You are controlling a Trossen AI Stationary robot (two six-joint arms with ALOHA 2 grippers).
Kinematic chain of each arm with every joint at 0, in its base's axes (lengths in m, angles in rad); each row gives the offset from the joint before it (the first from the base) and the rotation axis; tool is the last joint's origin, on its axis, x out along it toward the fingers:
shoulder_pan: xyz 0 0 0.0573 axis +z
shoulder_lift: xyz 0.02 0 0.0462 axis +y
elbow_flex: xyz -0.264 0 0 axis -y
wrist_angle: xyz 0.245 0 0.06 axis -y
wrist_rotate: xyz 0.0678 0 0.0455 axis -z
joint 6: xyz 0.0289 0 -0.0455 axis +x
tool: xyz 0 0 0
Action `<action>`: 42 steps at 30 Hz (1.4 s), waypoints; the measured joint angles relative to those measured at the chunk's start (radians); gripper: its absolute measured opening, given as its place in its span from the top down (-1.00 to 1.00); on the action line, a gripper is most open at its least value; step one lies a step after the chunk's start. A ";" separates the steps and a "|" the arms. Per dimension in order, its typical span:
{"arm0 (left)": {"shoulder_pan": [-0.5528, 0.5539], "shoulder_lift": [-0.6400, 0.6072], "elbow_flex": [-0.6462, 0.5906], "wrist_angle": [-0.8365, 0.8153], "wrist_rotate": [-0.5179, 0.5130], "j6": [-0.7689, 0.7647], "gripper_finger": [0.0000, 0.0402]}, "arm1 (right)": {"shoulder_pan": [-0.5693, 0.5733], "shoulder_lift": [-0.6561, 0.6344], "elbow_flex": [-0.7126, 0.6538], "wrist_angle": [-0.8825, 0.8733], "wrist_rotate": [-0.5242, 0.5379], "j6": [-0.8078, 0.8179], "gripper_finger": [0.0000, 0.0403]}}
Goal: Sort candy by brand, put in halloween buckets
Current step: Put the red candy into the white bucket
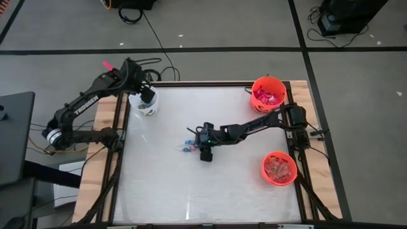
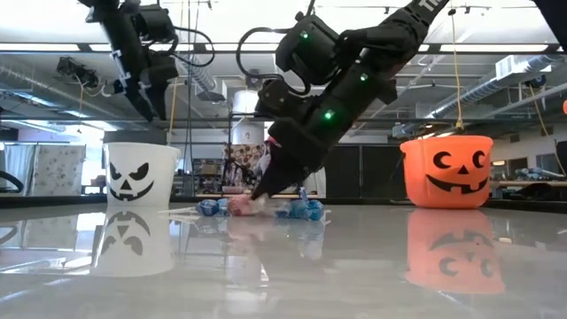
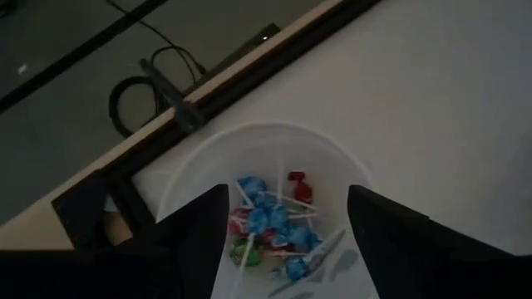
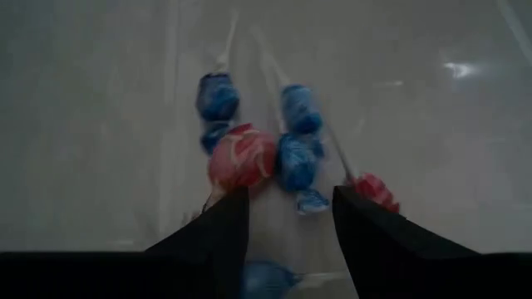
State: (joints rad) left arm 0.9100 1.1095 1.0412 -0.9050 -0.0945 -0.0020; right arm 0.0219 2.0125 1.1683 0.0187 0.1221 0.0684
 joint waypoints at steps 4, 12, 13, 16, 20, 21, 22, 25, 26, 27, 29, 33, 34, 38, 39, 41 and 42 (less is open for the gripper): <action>-0.051 0.001 0.002 -0.010 0.000 -0.008 -0.24 | -0.015 0.000 0.003 0.019 0.002 -0.027 0.08; -0.131 0.001 0.002 -0.045 0.000 -0.035 -0.24 | -0.049 -0.004 0.007 0.063 -0.015 -0.024 0.08; -0.143 0.001 0.002 -0.049 0.002 -0.035 -0.24 | -0.057 -0.004 0.007 0.064 -0.019 -0.020 0.08; -0.181 0.001 0.002 -0.051 0.022 -0.025 -0.24 | -0.089 -0.003 0.007 0.058 -0.055 -0.011 0.08; -0.232 0.001 0.002 -0.047 0.028 -0.005 -0.24 | -0.139 -0.002 0.007 0.057 -0.144 -0.018 0.08; -0.242 0.001 0.002 -0.042 0.028 -0.005 -0.24 | -0.150 -0.002 0.007 0.060 -0.171 -0.035 0.08; -0.251 0.001 0.002 -0.034 0.028 -0.005 -0.24 | -0.162 -0.002 0.007 0.059 -0.200 -0.052 0.08; -0.272 0.001 0.003 -0.017 0.028 -0.007 -0.24 | -0.192 0.031 0.010 0.053 -0.299 -0.097 0.10; -0.277 0.001 0.003 -0.015 0.028 -0.008 -0.24 | -0.201 0.047 0.007 0.026 -0.332 -0.106 0.12; -0.283 0.001 0.003 -0.013 0.028 -0.015 -0.24 | -0.206 0.061 0.009 0.038 -0.352 -0.111 0.13; -0.291 0.001 0.003 -0.014 0.028 -0.036 -0.24 | -0.216 0.066 0.009 0.047 -0.377 -0.100 0.17; -0.308 0.001 0.003 -0.031 0.029 -0.058 -0.24 | -0.221 0.074 0.009 0.072 -0.377 -0.097 0.31; -0.313 0.001 0.003 -0.035 0.028 -0.061 -0.24 | -0.221 0.075 0.009 0.076 -0.377 -0.097 0.37; -0.326 0.001 0.003 -0.033 0.028 -0.079 -0.24 | -0.221 0.076 0.011 0.079 -0.375 -0.104 0.70; -0.329 0.001 0.003 -0.034 0.028 -0.081 -0.24 | -0.221 0.076 0.011 0.079 -0.375 -0.104 0.80; -0.336 0.001 0.003 -0.033 0.041 -0.081 -0.24 | -0.218 0.076 0.011 0.079 -0.381 -0.105 0.94; -0.339 0.001 0.003 -0.032 0.057 -0.079 -0.24 | -0.216 0.075 0.011 0.079 -0.378 -0.104 0.95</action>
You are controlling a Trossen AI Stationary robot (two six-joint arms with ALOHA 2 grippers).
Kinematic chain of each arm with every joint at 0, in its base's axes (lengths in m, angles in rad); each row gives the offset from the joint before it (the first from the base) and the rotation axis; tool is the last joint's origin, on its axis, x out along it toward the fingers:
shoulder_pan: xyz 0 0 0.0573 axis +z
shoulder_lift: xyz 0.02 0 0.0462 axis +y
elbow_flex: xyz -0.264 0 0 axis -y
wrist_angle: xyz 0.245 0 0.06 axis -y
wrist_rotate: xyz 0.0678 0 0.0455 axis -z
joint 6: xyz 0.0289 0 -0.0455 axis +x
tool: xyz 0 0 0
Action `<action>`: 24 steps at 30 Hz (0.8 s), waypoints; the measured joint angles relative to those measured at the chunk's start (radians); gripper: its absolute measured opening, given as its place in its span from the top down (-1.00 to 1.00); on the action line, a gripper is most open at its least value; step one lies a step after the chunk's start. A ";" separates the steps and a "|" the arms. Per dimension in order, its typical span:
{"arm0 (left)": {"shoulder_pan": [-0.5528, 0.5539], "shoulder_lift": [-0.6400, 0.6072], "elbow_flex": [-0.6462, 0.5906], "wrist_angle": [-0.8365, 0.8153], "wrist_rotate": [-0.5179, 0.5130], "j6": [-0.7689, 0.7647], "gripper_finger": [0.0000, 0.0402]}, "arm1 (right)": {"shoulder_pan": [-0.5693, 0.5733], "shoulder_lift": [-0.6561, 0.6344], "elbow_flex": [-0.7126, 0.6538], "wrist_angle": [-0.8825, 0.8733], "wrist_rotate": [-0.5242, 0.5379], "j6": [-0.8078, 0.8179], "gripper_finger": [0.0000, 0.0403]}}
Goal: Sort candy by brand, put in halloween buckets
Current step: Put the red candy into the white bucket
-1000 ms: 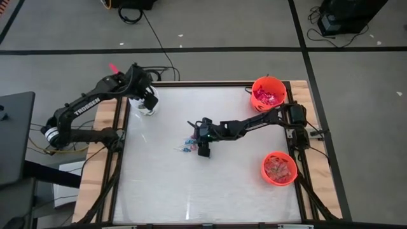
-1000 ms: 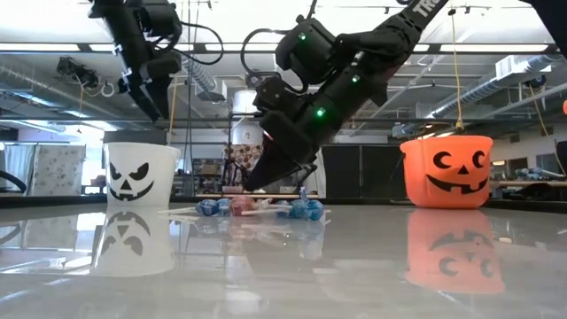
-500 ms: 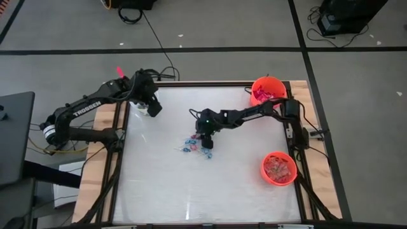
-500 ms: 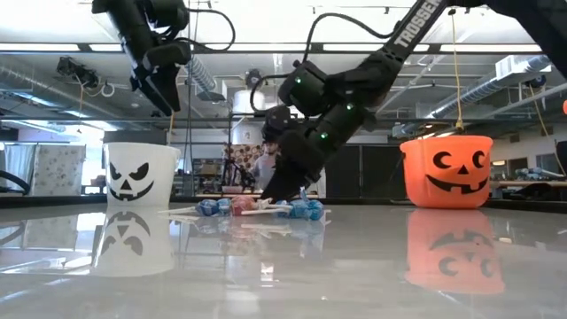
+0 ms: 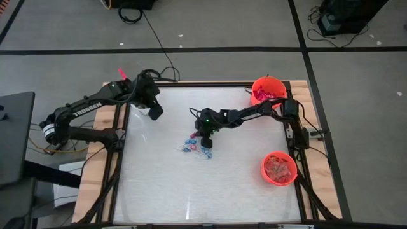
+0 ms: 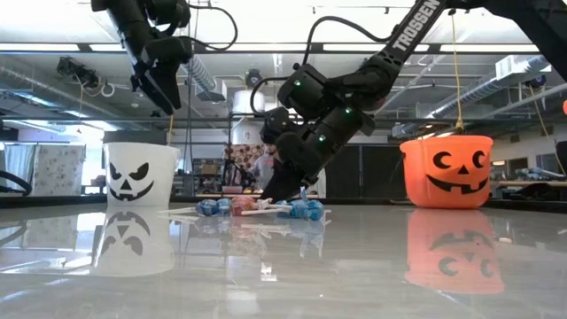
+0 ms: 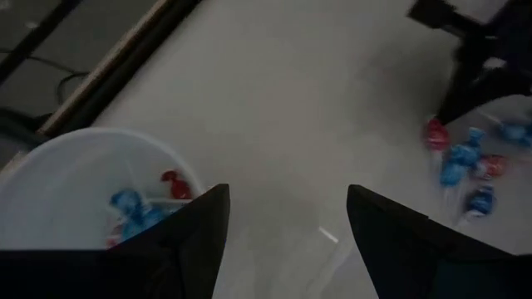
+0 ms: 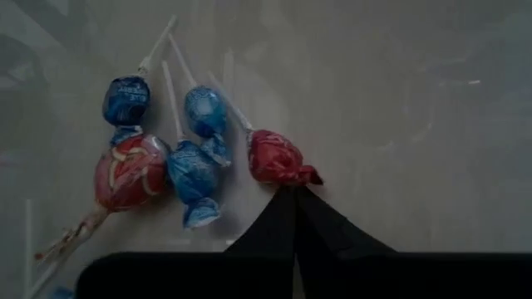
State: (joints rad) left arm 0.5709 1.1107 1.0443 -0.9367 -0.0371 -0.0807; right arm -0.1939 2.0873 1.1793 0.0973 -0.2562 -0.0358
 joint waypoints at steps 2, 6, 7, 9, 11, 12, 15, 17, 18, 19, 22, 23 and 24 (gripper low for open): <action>-0.011 0.000 0.000 0.008 0.019 0.020 -0.23 | 0.002 -0.001 0.000 0.003 -0.009 0.028 0.95; -0.029 0.000 0.000 0.011 0.027 0.052 -0.19 | 0.008 -0.029 -0.002 -0.007 -0.039 0.095 0.97; -0.029 0.000 0.000 0.010 0.027 0.051 -0.18 | 0.009 -0.041 -0.002 -0.009 -0.031 0.121 0.94; -0.029 0.000 0.000 0.009 0.024 0.050 -0.16 | 0.010 -0.074 -0.002 -0.032 0.000 0.160 0.85; -0.029 0.000 0.000 0.006 0.024 0.048 -0.15 | 0.008 -0.106 -0.002 -0.041 0.038 0.132 0.71; -0.029 0.000 0.000 0.006 0.024 0.048 -0.14 | 0.009 -0.115 -0.001 -0.039 0.057 0.095 0.64; -0.029 0.000 0.000 0.022 0.024 0.052 -0.14 | 0.018 -0.124 -0.001 -0.011 0.122 0.006 0.38; -0.029 0.000 0.000 0.045 0.024 0.052 -0.14 | 0.020 -0.105 0.000 0.003 0.108 -0.027 0.21; -0.029 0.000 0.000 0.048 0.024 0.051 -0.14 | 0.018 -0.094 0.001 0.001 0.082 -0.037 0.12; -0.029 0.000 0.000 0.053 0.024 0.051 -0.14 | 0.014 -0.081 -0.001 -0.009 0.054 -0.049 0.04; -0.029 0.000 0.000 0.054 0.024 0.051 -0.14 | 0.014 -0.046 -0.002 0.000 0.042 -0.077 -0.17; -0.030 0.000 0.000 0.054 0.024 0.051 -0.14 | 0.014 -0.038 -0.002 0.021 0.041 -0.085 -0.21; -0.030 0.000 0.000 0.054 0.024 0.051 -0.14 | 0.014 -0.032 -0.002 0.044 0.041 -0.088 -0.24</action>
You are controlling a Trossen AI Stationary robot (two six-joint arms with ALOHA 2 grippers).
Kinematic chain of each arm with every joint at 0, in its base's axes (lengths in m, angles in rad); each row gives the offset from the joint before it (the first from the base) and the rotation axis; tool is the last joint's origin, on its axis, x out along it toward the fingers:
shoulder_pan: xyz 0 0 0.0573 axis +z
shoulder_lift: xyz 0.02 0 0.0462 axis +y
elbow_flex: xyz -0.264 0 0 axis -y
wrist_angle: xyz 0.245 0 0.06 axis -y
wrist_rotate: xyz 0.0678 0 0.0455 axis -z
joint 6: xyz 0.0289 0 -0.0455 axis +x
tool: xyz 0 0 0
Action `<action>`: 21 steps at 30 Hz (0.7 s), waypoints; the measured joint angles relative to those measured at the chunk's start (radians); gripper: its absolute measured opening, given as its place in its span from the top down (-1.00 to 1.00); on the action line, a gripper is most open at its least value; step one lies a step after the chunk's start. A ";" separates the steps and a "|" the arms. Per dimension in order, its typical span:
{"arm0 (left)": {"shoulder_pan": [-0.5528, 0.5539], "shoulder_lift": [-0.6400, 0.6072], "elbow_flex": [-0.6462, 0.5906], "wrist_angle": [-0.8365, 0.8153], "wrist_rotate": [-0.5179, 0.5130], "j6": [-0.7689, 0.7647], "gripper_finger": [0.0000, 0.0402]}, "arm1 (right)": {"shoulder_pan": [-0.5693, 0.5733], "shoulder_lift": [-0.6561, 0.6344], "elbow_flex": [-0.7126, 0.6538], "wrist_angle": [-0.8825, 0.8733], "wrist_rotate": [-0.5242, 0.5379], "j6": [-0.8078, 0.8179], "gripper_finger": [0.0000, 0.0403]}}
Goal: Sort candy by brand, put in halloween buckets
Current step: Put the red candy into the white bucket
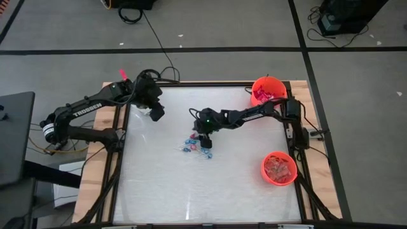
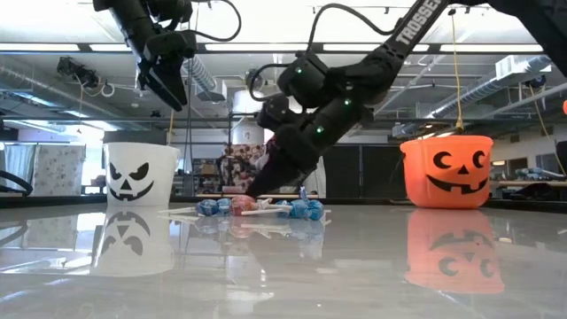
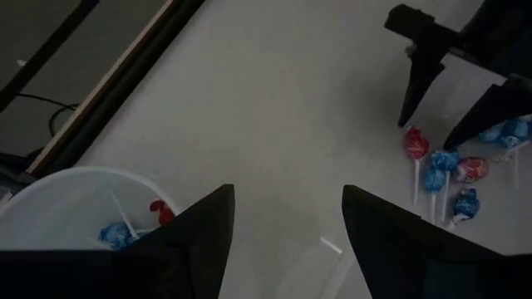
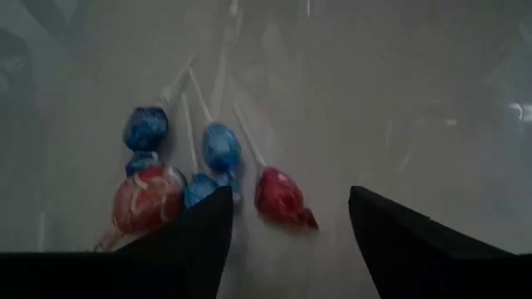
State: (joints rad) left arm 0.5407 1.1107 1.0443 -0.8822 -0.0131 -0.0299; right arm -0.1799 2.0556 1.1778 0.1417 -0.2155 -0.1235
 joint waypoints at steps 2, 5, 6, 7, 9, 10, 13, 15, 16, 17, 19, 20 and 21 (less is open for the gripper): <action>0.000 0.000 0.000 -0.001 0.001 0.000 -0.14 | 0.003 0.013 0.000 0.030 -0.004 -0.002 -0.26; 0.000 0.000 0.000 -0.007 0.001 -0.003 -0.14 | 0.004 0.033 0.000 0.045 -0.004 -0.001 -0.22; 0.000 0.000 0.000 -0.007 0.001 -0.004 -0.14 | 0.004 0.037 0.000 0.050 -0.006 -0.001 -0.20; 0.000 0.000 0.000 -0.006 0.001 -0.004 -0.14 | 0.004 0.039 0.000 0.046 -0.006 -0.001 -0.17; 0.000 0.000 0.000 -0.005 0.001 -0.004 -0.14 | 0.004 0.050 0.001 0.063 -0.006 -0.008 -0.12; 0.000 0.000 0.000 -0.002 0.001 -0.004 -0.14 | 0.004 0.053 0.002 0.074 -0.009 -0.006 -0.08; -0.003 0.000 0.000 -0.002 0.004 -0.007 -0.14 | 0.003 0.056 0.000 0.072 -0.022 -0.004 0.05; -0.006 0.000 0.000 -0.002 0.005 -0.008 -0.14 | 0.003 0.055 0.002 0.076 -0.024 -0.008 0.16; -0.009 0.000 0.000 -0.002 0.008 -0.008 -0.14 | 0.003 0.055 0.001 0.075 -0.029 -0.011 0.21; -0.011 0.000 0.000 -0.002 0.010 -0.008 -0.14 | 0.001 0.055 0.001 0.076 -0.034 -0.014 0.27; -0.017 0.000 0.000 0.000 0.028 -0.008 -0.14 | -0.004 0.057 0.001 0.084 -0.040 -0.017 0.40; -0.021 0.000 0.000 0.000 0.047 -0.006 -0.14 | -0.006 0.063 0.002 0.095 -0.043 -0.013 0.48; -0.026 0.000 0.000 0.002 0.068 -0.002 -0.14 | -0.009 0.066 0.002 0.102 -0.049 0.000 0.56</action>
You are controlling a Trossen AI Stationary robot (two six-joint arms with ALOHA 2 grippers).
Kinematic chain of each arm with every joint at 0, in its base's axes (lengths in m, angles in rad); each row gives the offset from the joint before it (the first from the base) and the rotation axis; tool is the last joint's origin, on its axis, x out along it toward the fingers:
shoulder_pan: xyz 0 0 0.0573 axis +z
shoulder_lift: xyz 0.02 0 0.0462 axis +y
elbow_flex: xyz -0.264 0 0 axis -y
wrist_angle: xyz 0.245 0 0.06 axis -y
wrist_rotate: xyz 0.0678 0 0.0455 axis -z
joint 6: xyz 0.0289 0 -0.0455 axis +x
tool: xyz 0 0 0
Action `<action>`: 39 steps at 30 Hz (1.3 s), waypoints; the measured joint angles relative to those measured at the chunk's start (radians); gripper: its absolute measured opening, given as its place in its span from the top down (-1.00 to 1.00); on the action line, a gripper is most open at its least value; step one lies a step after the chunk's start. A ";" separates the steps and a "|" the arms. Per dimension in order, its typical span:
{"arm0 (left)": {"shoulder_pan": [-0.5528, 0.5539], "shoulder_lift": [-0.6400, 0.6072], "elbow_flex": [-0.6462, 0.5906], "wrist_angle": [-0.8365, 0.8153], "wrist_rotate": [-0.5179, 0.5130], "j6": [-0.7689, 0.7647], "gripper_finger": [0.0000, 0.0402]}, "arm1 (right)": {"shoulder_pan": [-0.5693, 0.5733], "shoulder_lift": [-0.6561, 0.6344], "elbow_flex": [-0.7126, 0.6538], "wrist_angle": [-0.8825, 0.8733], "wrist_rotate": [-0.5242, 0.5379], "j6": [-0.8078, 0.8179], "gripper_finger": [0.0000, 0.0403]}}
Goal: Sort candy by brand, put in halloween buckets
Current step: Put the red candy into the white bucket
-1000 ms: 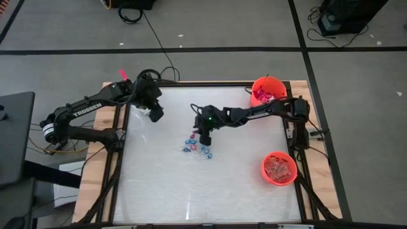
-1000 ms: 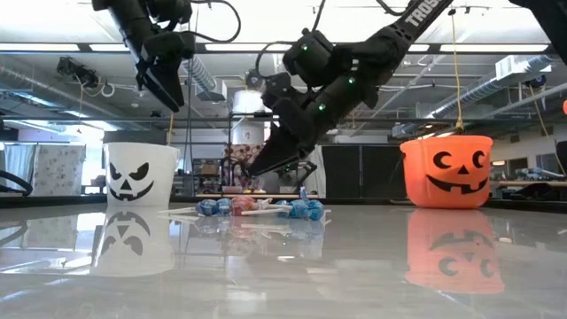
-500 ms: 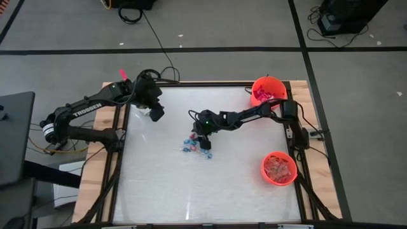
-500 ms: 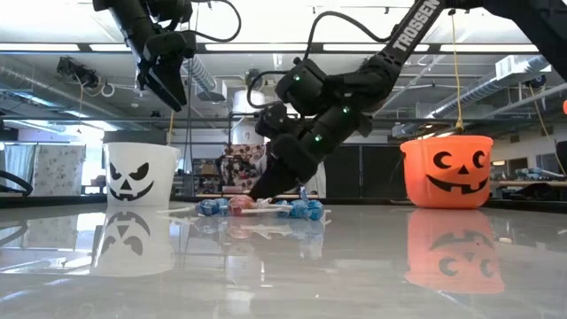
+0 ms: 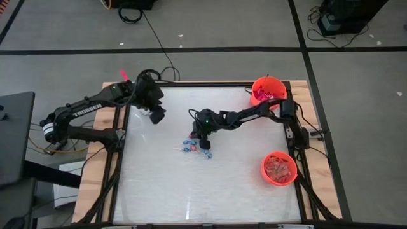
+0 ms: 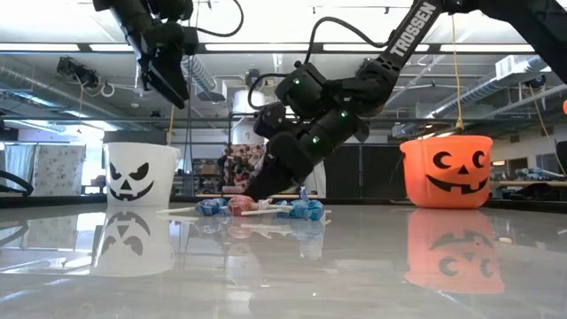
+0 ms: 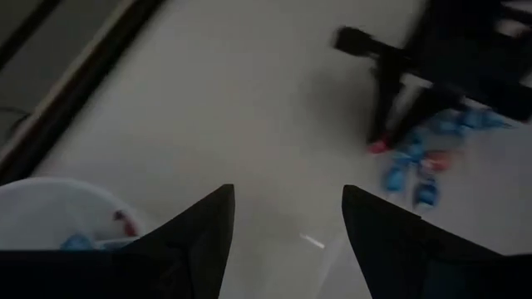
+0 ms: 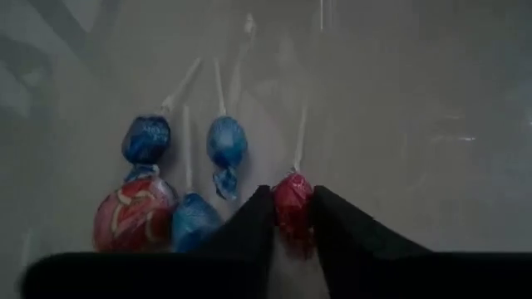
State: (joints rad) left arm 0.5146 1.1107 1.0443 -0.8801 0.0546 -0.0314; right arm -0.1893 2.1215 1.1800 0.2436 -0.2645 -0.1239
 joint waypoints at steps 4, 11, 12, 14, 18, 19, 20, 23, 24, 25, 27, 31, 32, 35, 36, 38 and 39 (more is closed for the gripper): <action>-0.029 0.000 0.000 0.000 0.037 0.012 -0.14 | -0.004 -0.001 0.002 0.001 -0.004 0.041 0.91; -0.050 0.000 0.000 0.003 0.032 0.029 -0.14 | -0.001 -0.013 0.001 -0.018 0.028 0.140 0.97; -0.051 0.000 0.000 0.006 0.030 0.029 -0.14 | -0.001 -0.019 0.000 -0.026 0.031 0.159 0.97; -0.051 0.000 0.000 0.006 0.029 0.030 -0.14 | 0.008 -0.039 -0.003 -0.038 0.056 0.176 0.98; -0.051 0.000 0.000 0.006 0.031 0.058 -0.14 | 0.033 -0.128 -0.003 -0.031 0.113 0.181 0.99; -0.051 0.000 0.000 0.007 0.040 0.069 -0.14 | 0.037 -0.155 -0.002 -0.031 0.122 0.181 0.99; -0.051 0.000 0.000 0.008 0.052 0.079 -0.14 | 0.041 -0.180 -0.001 -0.035 0.139 0.181 0.99; -0.051 0.000 0.000 0.030 0.080 0.111 -0.14 | 0.048 -0.228 -0.001 -0.046 0.188 0.179 0.98; -0.051 0.000 0.000 0.037 0.091 0.120 -0.14 | 0.049 -0.236 -0.001 -0.052 0.200 0.178 0.97; -0.051 0.000 0.000 0.046 0.095 0.131 -0.14 | 0.049 -0.237 -0.001 -0.061 0.213 0.177 0.93; -0.051 0.000 0.000 0.078 0.096 0.145 -0.14 | 0.047 -0.221 0.000 -0.078 0.235 0.176 0.82; -0.051 0.000 0.000 0.112 0.096 0.159 -0.14 | 0.044 -0.136 -0.003 -0.088 0.208 0.176 0.53; -0.052 0.000 0.000 0.111 0.096 0.159 -0.14 | 0.044 -0.118 -0.003 -0.087 0.195 0.180 0.45; -0.062 0.000 0.000 0.103 0.096 0.156 -0.14 | 0.047 -0.068 -0.002 -0.084 0.167 0.193 0.26; -0.065 0.000 0.000 0.098 0.096 0.156 -0.14 | 0.050 -0.053 -0.002 -0.084 0.167 0.204 0.20; -0.073 0.000 0.000 0.093 0.096 0.154 -0.14 | 0.051 -0.031 -0.002 -0.083 0.166 0.215 0.11; -0.076 0.000 0.000 0.091 0.096 0.154 -0.14 | 0.051 -0.020 -0.002 -0.069 0.166 0.218 0.08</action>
State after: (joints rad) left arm 0.4386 1.1110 1.0443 -0.7887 0.1509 0.1227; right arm -0.1379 2.1015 1.1778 0.1749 -0.0984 0.0939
